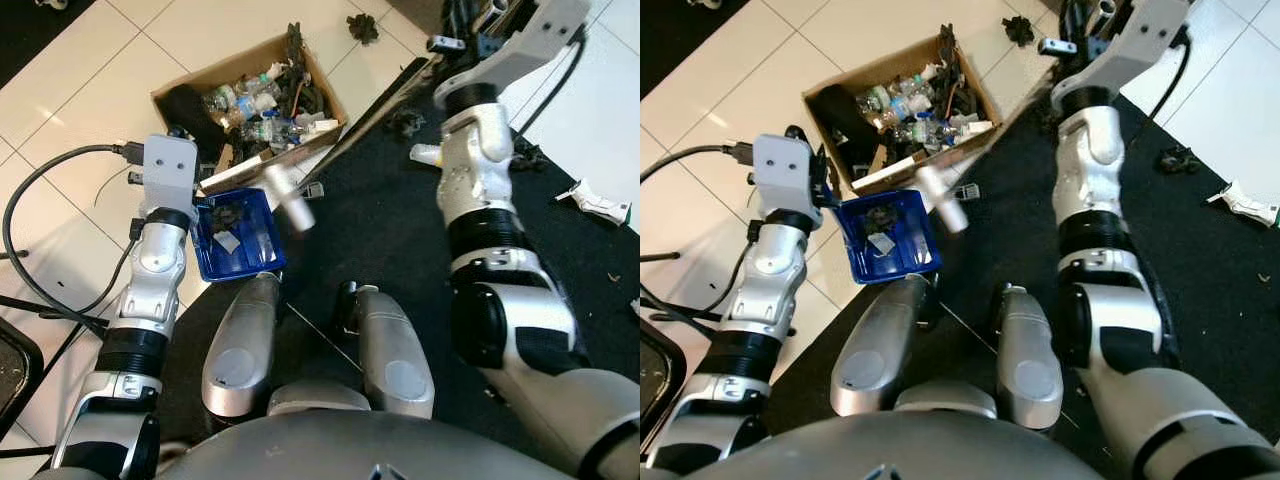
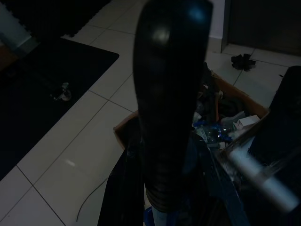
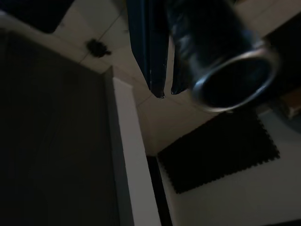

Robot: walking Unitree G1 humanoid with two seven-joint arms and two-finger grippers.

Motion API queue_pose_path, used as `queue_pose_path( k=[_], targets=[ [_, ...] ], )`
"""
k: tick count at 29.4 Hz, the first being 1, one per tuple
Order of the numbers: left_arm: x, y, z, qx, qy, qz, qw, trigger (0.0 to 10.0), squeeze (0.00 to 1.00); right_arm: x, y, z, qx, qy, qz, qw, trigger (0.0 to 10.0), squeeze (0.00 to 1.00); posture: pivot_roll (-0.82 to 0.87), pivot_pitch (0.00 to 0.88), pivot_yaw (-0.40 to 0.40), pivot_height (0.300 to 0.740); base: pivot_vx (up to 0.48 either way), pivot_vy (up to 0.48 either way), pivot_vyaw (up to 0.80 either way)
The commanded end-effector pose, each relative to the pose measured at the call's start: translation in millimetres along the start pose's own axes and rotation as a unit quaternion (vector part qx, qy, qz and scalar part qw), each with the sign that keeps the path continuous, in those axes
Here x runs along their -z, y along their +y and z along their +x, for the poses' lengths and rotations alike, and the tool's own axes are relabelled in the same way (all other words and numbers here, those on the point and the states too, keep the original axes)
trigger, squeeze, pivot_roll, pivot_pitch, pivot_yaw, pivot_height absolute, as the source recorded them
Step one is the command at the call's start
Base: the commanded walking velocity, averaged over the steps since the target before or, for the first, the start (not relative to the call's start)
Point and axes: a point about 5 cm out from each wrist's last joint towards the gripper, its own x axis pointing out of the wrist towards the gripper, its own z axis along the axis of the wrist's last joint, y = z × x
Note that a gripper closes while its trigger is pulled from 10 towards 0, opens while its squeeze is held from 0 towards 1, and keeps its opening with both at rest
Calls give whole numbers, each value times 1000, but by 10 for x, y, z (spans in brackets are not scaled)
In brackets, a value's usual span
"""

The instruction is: Sweep floor

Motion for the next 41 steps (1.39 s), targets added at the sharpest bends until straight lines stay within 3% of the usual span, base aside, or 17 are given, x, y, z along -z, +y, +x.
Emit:
queue_pose_path(
  k=[1, 7, 9, 11, 12, 15, 16, 19, 21, 24, 27, 30, 34, 35, 36, 39, 41],
  targets=[
    [321, -44, -142, 16, 77, 30, 996, 10000, 0, -81, 57, 35, -15, -20, -32, 999, 10000, 0, 248, 244, -25, 740, 0, 0, 0],
    [334, -23, -172, 14, 79, 32, 996, 10000, 0, -26, 30, 18, -16, -9, -69, 997, 10000, 0, 255, 247, -24, 740, 0, 0, 0],
    [334, -17, -184, 15, 79, 33, 996, 10000, 0, 205, 82, -77, -29, 35, -119, 992, 10000, 0, 260, 251, -18, 740, 0, 0, 0],
    [326, -1, -190, 15, 78, 34, 996, 10000, 0, 702, 304, -370, -66, 138, -140, 978, 10000, 0, 271, 255, -11, 740, 0, 0, 0],
    [326, -1, -190, 15, 78, 34, 996, 10000, 0, 702, 304, -370, -66, 138, -140, 978, 10000, 0, 271, 255, -11, 740, 0, 0, 0],
    [322, 20, -193, 13, 77, 36, 996, 10000, 0, 942, 478, -562, -58, 192, -58, 978, 10000, 0, 284, 260, -9, 740, 0, 0, 0],
    [322, 20, -193, 13, 77, 36, 996, 10000, 0, 942, 478, -562, -58, 192, -58, 978, 10000, 0, 284, 260, -9, 740, 0, 0, 0],
    [329, 58, -224, 9, 79, 38, 996, 10000, 0, 1075, 650, -701, -49, 218, 27, 974, 10000, 0, 290, 261, -10, 740, 0, 0, 0],
    [333, 66, -232, 8, 80, 39, 996, 10000, 0, 1089, 678, -720, -45, 219, 44, 974, 10000, 0, 290, 261, -10, 740, 0, 0, 0],
    [344, 80, -249, 7, 82, 40, 996, 10000, 0, 1065, 650, -692, -7, 203, 124, 971, 10000, 0, 287, 262, -8, 740, 0, 0, 0],
    [343, 73, -245, 8, 82, 40, 996, 10000, 0, 1033, 610, -654, 9, 192, 155, 969, 10000, 0, 281, 260, -7, 740, 0, 0, 0],
    [325, 29, -207, 14, 80, 39, 996, 10000, 0, 866, 459, -498, 39, 145, 230, 961, 10000, 0, 271, 255, -7, 740, 0, 0, 0],
    [316, 14, -184, 16, 78, 38, 996, 10000, 0, 721, 371, -400, 38, 111, 250, 961, 10000, 0, 261, 249, -8, 740, 0, 0, 0],
    [311, 7, -170, 17, 78, 38, 996, 10000, 0, 610, 344, -343, 13, 88, 258, 962, 10000, 0, 257, 245, -8, 740, 0, 0, 0],
    [303, -5, -149, 17, 76, 37, 996, 10000, 0, 398, 330, -264, -53, 55, 255, 964, 10000, 0, 255, 243, -7, 740, 0, 0, 0],
    [300, -7, -144, 17, 76, 36, 996, 10000, 0, 336, 332, -247, -73, 47, 251, 964, 10000, 0, 255, 243, -7, 740, 0, 0, 0],
    [292, -18, -118, 18, 74, 36, 996, 10000, 0, 155, 197, -164, -75, 18, 225, 971, 10000, 0, 245, 229, -7, 740, 0, 0, 0]
  ],
)
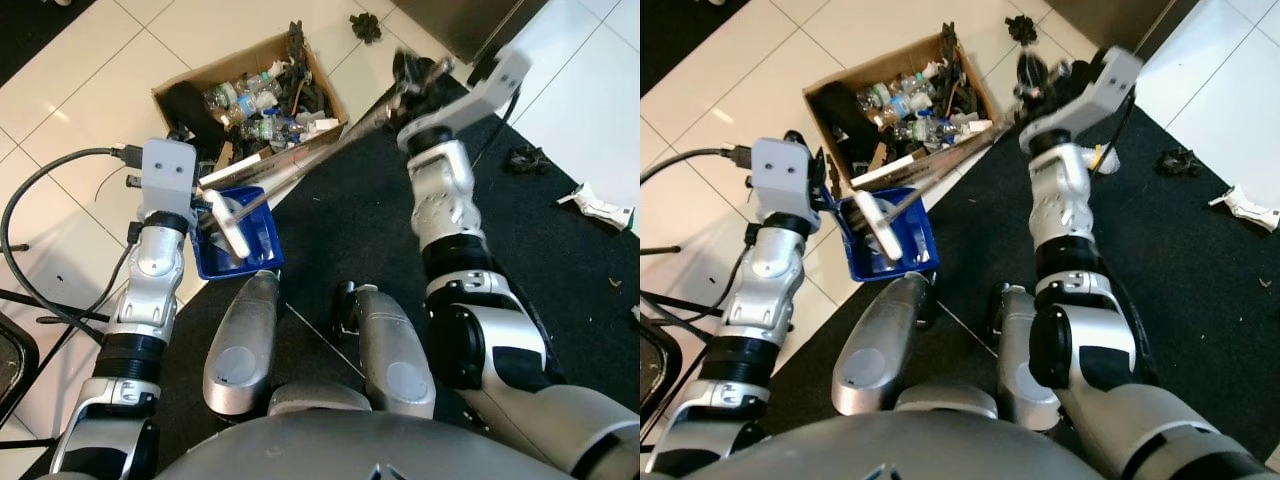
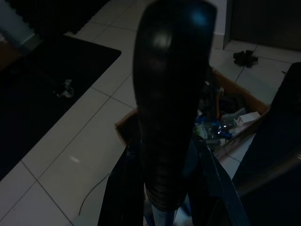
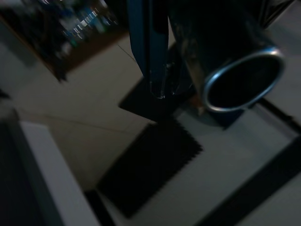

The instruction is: Sweep floor

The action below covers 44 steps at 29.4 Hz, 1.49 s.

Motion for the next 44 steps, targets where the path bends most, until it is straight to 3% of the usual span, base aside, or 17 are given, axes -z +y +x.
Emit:
queue_pose_path(
  k=[1, 4, 6, 8, 10, 13, 17, 24, 30, 34, 35, 36, 39, 40, 41, 42, 44],
  targets=[
    [307, -24, -118, 13, 74, 31, 997, 10000, 0, -102, -35, 0, -1, -16, -2, 1000, 10000, 0, 245, 229, -7, 740, 0, 0, 0],
    [295, -35, -90, 14, 71, 29, 997, 10000, 0, -317, -118, 37, 10, -42, -41, 998, 10000, 0, 244, 220, -9, 740, 0, 0, 0],
    [272, -55, -51, 15, 68, 27, 997, 10000, 0, -581, -225, 49, 23, -59, -160, 985, 10000, 0, 240, 206, -9, 740, 0, 0, 0],
    [261, -75, -21, 16, 66, 25, 997, 10000, 0, -742, -265, 44, 24, -60, -241, 968, 10000, 0, 236, 198, -9, 740, 0, 0, 0],
    [261, -75, -21, 16, 66, 25, 997, 10000, 0, -742, -265, 44, 24, -60, -241, 968, 10000, 0, 236, 198, -9, 740, 0, 0, 0],
    [228, -122, 6, 25, 58, 22, 998, 10000, 0, -877, -307, -27, 33, -52, -320, 945, 10000, 0, 228, 177, -6, 740, 0, 0, 0],
    [178, -181, 29, 37, 44, 14, 998, 10000, 0, -816, -351, -115, 37, -28, -358, 933, 10000, 0, 226, 170, -1, 740, 0, 0, 0],
    [-52, -292, 97, 63, -4, -17, 998, 10000, 0, -632, -514, -245, 81, 5, -373, 924, 10000, 0, 224, 145, 2, 740, 0, 0, 0],
    [-488, -473, 95, 107, -86, -40, 990, 10000, 0, -303, -838, -491, 173, 96, -400, 895, 10000, 0, 232, 111, 3, 740, 0, 0, 0],
    [-577, -491, 92, 111, -102, -46, 988, 10000, 0, -338, -872, -519, 204, 78, -391, 894, 10000, 0, 239, 99, 3, 740, 0, 0, 0],
    [-614, -492, 96, 111, -106, -49, 987, 10000, 0, -422, -880, -506, 225, 45, -354, 907, 10000, 0, 243, 92, 4, 740, 0, 0, 0],
    [-614, -492, 96, 111, -106, -49, 987, 10000, 0, -422, -880, -506, 225, 45, -354, 907, 10000, 0, 243, 92, 4, 740, 0, 0, 0],
    [-704, -488, 99, 114, -117, -58, 985, 10000, 0, -898, -808, -364, 230, -101, -218, 943, 10000, 0, 242, 82, 4, 740, 0, 0, 0],
    [-704, -488, 99, 114, -117, -58, 985, 10000, 0, -898, -808, -364, 230, -101, -218, 943, 10000, 0, 242, 82, 4, 740, 0, 0, 0],
    [-716, -488, 114, 115, -118, -59, 985, 10000, 0, -1213, -728, -275, 209, -159, -210, 942, 10000, 0, 229, 75, 2, 740, 0, 0, 0],
    [-716, -488, 114, 115, -118, -59, 985, 10000, 0, -1213, -728, -275, 209, -159, -210, 942, 10000, 0, 229, 75, 2, 740, 0, 0, 0],
    [-724, -488, 140, 113, -116, -61, 985, 10000, 0, -1493, -676, -227, 202, -205, -214, 933, 10000, 0, 224, 73, -5, 740, 0, 0, 0]
  ],
)
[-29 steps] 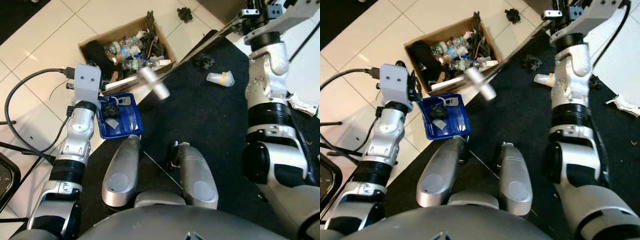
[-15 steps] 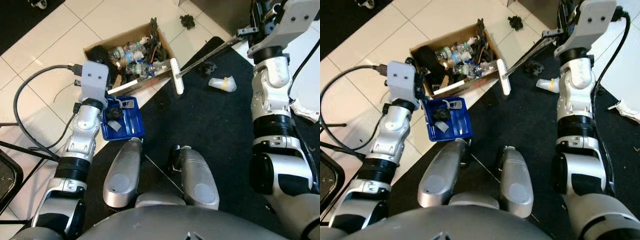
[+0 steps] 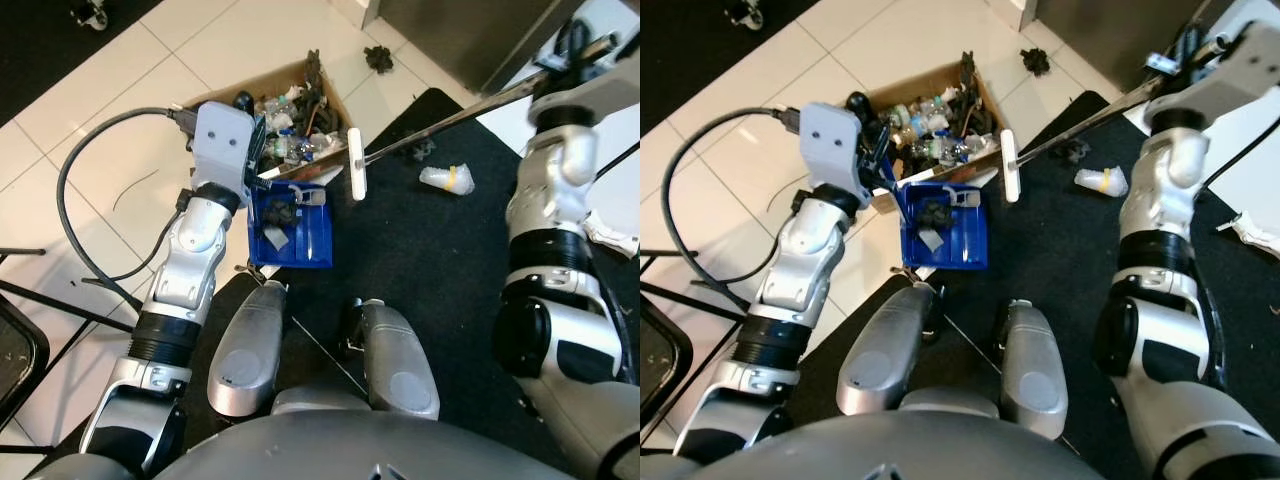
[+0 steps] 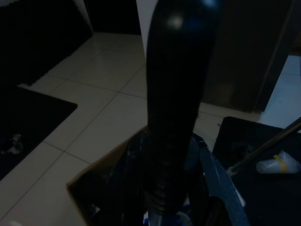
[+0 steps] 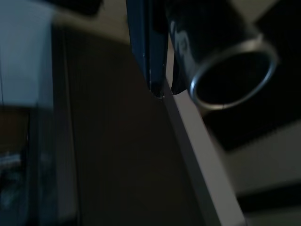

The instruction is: Sweep floor

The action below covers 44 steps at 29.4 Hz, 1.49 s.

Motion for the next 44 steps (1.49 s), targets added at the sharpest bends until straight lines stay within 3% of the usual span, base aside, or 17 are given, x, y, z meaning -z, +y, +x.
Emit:
queue_pose_path(
  k=[1, 4, 9, 10, 11, 12, 16, 17, 19, 23, 27, 29, 32, 34, 40, 44],
  targets=[
    [-53, 22, 19, -7, -10, -1, 1000, 10000, 0, -298, -14, 124, 2, -60, 16, 998, 10000, 0, 224, 73, -5, 740, 0, 0, 0],
    [-64, 24, 45, -10, -7, -5, 1000, 10000, 0, -604, -65, 233, 6, -114, 49, 992, 10000, 0, 221, 70, -9, 740, 0, 0, 0],
    [-71, 13, 52, -11, -7, -8, 1000, 10000, 0, -753, -136, 272, 10, -136, 49, 989, 10000, 0, 217, 67, -14, 740, 0, 0, 0],
    [-87, 8, 62, -12, -9, -11, 1000, 10000, 0, -803, -180, 280, 10, -139, 10, 990, 10000, 0, 213, 65, -15, 740, 0, 0, 0],
    [-159, 12, 100, -13, -21, -21, 999, 10000, 0, -691, -276, 270, 20, -98, -105, 989, 10000, 0, 213, 62, -16, 740, 0, 0, 0],
    [-159, 12, 100, -13, -21, -21, 999, 10000, 0, -691, -276, 270, 20, -98, -105, 989, 10000, 0, 213, 62, -16, 740, 0, 0, 0],
    [-317, 9, 167, -5, -48, -41, 998, 10000, 0, -258, -376, 123, 32, 2, -218, 975, 10000, 0, 213, 60, -15, 740, 0, 0, 0],
    [-317, 9, 167, -5, -48, -41, 998, 10000, 0, -258, -376, 123, 32, 2, -218, 975, 10000, 0, 213, 60, -15, 740, 0, 0, 0],
    [-434, 2, 204, 5, -67, -53, 996, 10000, 0, 7, -376, -15, 31, 54, -251, 966, 10000, 0, 208, 58, -13, 740, 0, 0, 0],
    [-668, 26, 267, 15, -103, -62, 993, 10000, 0, 412, -226, -236, 5, 126, -251, 960, 10000, 0, 209, 55, -12, 740, 0, 0, 0],
    [-844, 98, 332, 11, -131, -61, 989, 10000, 0, 578, -79, -318, -20, 146, -235, 961, 10000, 0, 211, 53, -12, 740, 0, 0, 0],
    [-879, 122, 348, 9, -137, -59, 989, 10000, 0, 603, -44, -328, -25, 148, -231, 961, 10000, 0, 213, 51, -10, 740, 0, 0, 0],
    [-1016, 343, 458, -26, -165, -28, 985, 10000, 0, 680, 54, -366, -42, 152, -222, 962, 10000, 0, 209, 47, -7, 740, 0, 0, 0],
    [-1039, 408, 501, -37, -170, -22, 985, 10000, 0, 680, 45, -372, -40, 152, -222, 962, 10000, 0, 209, 47, -7, 740, 0, 0, 0],
    [-1070, 445, 532, -43, -172, -26, 984, 10000, 0, 657, 9, -375, -32, 146, -224, 963, 10000, 0, 190, 40, -1, 740, 0, 0, 0],
    [-1173, 438, 582, -44, -186, -28, 981, 10000, 0, 621, -29, -382, -8, 132, -178, 975, 10000, 0, 190, 34, 7, 740, 0, 0, 0]
  ],
)
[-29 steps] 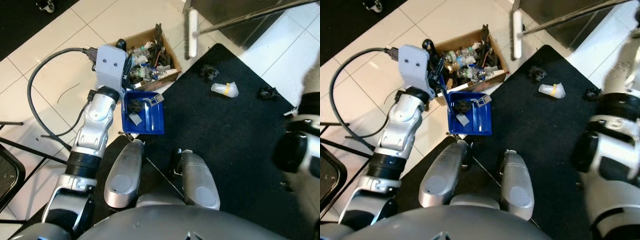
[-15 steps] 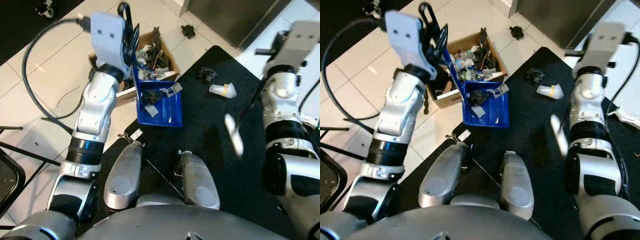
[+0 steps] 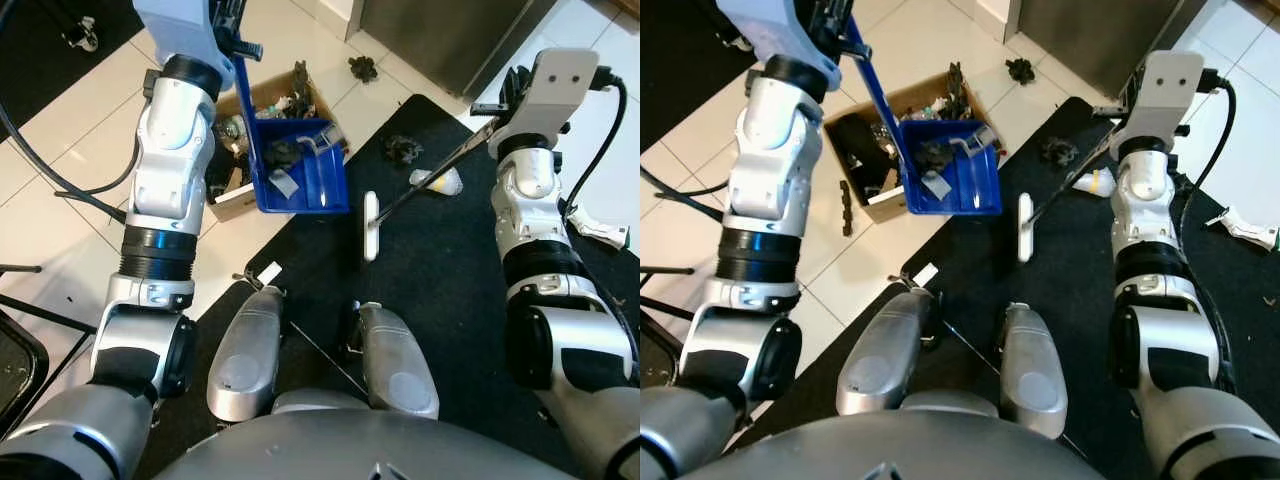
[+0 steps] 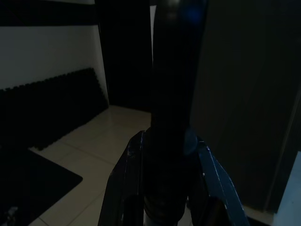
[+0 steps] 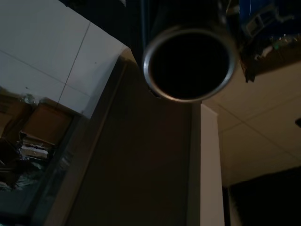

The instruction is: Sweep floor

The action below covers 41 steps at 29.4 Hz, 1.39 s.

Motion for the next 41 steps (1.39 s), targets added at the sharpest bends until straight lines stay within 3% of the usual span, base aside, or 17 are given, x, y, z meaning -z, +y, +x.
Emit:
queue_pose_path(
  k=[1, 8, 9, 16, 20, 21, 23, 24, 31, 41],
  targets=[
    [-152, -12, 63, 4, -37, 3, 999, 10000, 0, -21, -54, -13, 16, -13, 26, 999, 10000, 0, 190, 34, 7, 740, 0, 0, 0],
    [-274, 22, 144, 10, -61, 20, 998, 10000, 0, -12, -8, -24, 19, -18, 46, 999, 10000, 0, 196, 21, 26, 740, 0, 0, 0],
    [-374, 109, 222, 10, -76, 35, 996, 10000, 0, -11, 37, -29, 20, -21, 51, 998, 10000, 0, 195, 8, 50, 740, 0, 0, 0],
    [-448, 329, 331, -5, -84, 68, 994, 10000, 0, 0, 73, -54, 18, -25, 60, 998, 10000, 0, 189, 3, 57, 740, 0, 0, 0],
    [-447, 433, 363, -13, -83, 100, 991, 10000, 0, 5, 71, -64, 16, -26, 61, 998, 10000, 0, 184, 4, 56, 740, 0, 0, 0],
    [-428, 526, 380, -24, -78, 131, 988, 10000, 0, 6, 56, -69, 15, -27, 60, 998, 10000, 0, 179, 4, 55, 740, 0, 0, 0],
    [-422, 559, 387, -28, -76, 142, 987, 10000, 0, 7, 49, -71, 16, -27, 60, 998, 10000, 0, 179, 4, 55, 740, 0, 0, 0],
    [-411, 640, 397, -40, -71, 168, 982, 10000, 0, 5, 38, -74, 15, -29, 59, 998, 10000, 0, 178, 4, 55, 740, 0, 0, 0],
    [-421, 821, 402, -66, -68, 218, 971, 10000, 0, -4, 25, -81, 14, -33, 58, 998, 10000, 0, 175, 9, 52, 740, 0, 0, 0],
    [-398, 1032, 369, -122, -69, 227, 964, 10000, 0, 3, 14, -89, 11, -34, 58, 998, 10000, 0, 178, 13, 43, 740, 0, 0, 0]
  ],
)
